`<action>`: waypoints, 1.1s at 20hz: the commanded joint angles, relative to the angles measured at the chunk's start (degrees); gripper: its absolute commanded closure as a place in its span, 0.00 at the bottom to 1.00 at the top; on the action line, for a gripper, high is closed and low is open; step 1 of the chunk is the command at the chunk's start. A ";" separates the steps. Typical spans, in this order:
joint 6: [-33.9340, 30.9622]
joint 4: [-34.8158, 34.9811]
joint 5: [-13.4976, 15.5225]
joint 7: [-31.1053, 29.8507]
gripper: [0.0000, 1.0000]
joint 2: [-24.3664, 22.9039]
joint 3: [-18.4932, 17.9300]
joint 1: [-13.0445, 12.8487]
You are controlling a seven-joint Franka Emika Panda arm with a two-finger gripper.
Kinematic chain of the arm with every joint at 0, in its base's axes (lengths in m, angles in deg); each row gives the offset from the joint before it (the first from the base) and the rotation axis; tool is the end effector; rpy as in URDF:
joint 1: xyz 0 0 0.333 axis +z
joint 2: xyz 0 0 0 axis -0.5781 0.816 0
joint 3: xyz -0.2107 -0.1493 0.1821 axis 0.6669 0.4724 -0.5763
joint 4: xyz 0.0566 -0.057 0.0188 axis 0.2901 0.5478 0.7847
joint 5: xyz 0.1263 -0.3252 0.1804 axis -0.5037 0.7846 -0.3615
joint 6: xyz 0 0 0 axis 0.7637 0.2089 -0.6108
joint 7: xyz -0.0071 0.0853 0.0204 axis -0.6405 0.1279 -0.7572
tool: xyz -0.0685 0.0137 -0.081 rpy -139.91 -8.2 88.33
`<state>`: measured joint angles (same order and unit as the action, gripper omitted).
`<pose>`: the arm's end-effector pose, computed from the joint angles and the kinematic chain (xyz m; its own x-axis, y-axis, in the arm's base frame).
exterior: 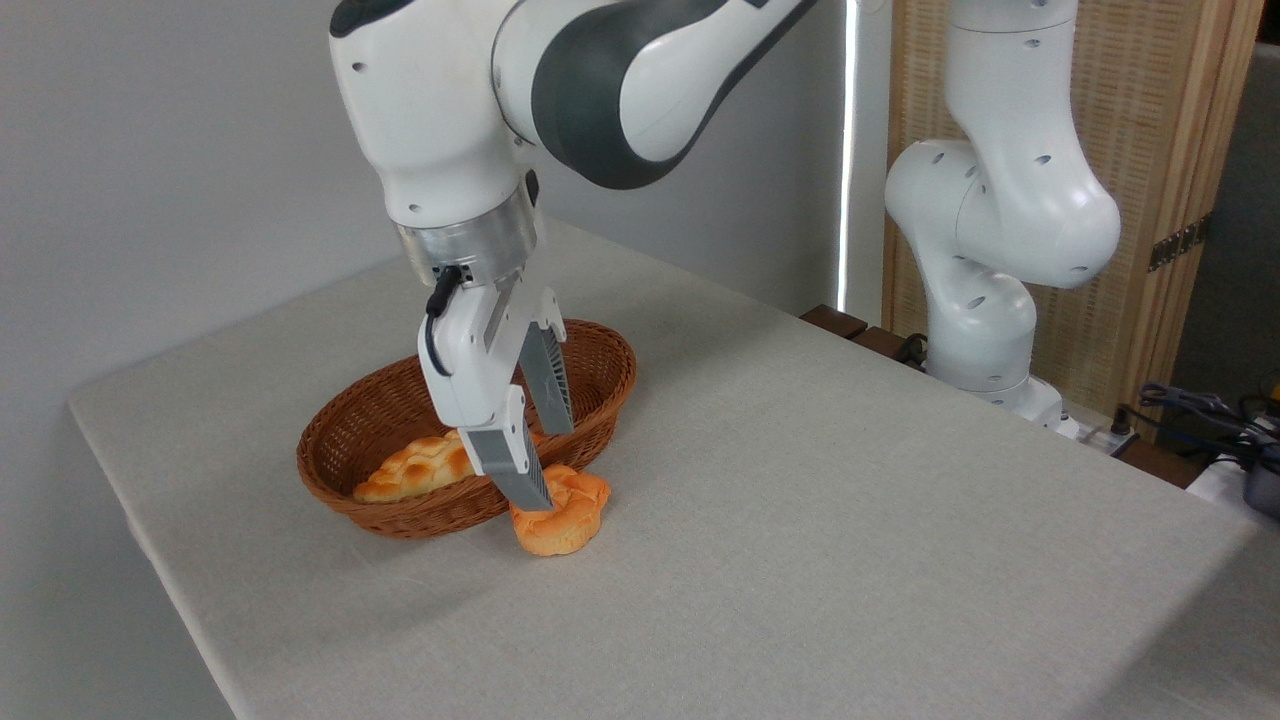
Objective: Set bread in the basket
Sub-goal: 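Move the open gripper down over the small orange bun beside the basket, then close the gripper fingers around the orange bun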
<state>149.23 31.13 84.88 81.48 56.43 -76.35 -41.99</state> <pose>0.5576 -0.0448 0.4872 -0.0476 -0.9976 0.0498 -0.9943 0.0520 0.0928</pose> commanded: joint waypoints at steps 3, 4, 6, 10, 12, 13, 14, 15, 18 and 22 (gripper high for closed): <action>7.25 6.92 -0.48 9.85 0.00 -2.59 -0.07 -0.62; 7.52 7.28 -0.48 11.26 0.00 -2.67 -0.07 -0.88; 7.88 7.81 -0.48 15.66 0.00 -2.76 -0.15 -0.89; 7.79 8.69 -0.56 20.06 0.00 -2.76 -0.07 -0.97; 7.53 8.69 -0.48 20.76 0.00 -2.76 -0.07 -1.06; 7.18 8.78 -0.48 22.07 0.00 -2.76 -0.07 -1.32; 6.91 8.95 -0.56 23.48 0.00 -2.76 -0.07 -1.41; 7.00 9.48 -0.56 24.54 0.00 -2.76 -0.07 -1.41; 7.26 9.66 -0.56 24.72 0.00 -2.59 -0.07 -1.68; 7.70 9.66 -0.48 24.81 0.00 -1.97 -0.07 -2.73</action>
<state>156.08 39.68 84.88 105.52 55.14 -76.20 -43.51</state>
